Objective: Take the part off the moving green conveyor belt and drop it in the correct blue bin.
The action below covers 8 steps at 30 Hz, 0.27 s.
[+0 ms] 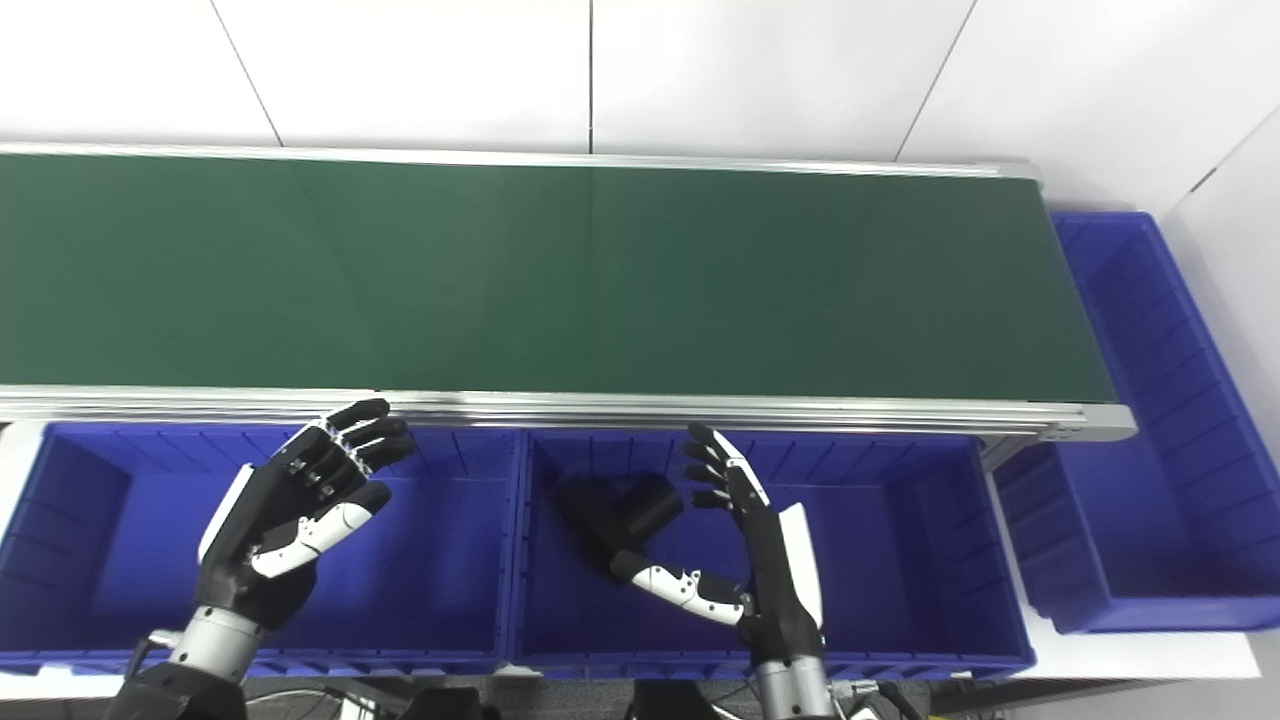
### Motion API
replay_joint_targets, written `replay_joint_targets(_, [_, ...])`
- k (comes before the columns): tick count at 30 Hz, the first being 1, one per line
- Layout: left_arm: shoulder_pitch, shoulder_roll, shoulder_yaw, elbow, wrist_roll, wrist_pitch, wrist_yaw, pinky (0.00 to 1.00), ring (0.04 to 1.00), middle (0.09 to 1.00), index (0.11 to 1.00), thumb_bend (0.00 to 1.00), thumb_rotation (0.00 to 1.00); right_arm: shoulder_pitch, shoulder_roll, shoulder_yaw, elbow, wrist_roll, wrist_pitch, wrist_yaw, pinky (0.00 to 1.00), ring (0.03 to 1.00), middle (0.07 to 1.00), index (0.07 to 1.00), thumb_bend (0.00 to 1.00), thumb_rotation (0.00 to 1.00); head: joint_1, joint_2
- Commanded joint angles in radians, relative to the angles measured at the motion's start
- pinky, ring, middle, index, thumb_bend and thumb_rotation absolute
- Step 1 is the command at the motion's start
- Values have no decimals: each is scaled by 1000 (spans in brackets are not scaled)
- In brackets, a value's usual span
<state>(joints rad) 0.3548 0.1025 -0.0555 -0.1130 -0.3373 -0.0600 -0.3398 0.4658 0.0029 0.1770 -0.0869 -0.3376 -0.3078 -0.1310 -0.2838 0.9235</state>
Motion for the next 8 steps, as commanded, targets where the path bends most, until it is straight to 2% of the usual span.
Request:
replay_joint_targets(1, [-12,7,2,-20,-10,-20,-11,801,693,712,734,590,0,-1,11,-5,-29,-5,-8,-13,694,796,839,876,681,200,1,-5])
replay_joint_targets(8, [-8,7,-7,-17,4,-25,-14,789,693,715,738,597,0,4,18,-18,-36,-15,-9,-19,701,810,850,879,677,193,16,-14])
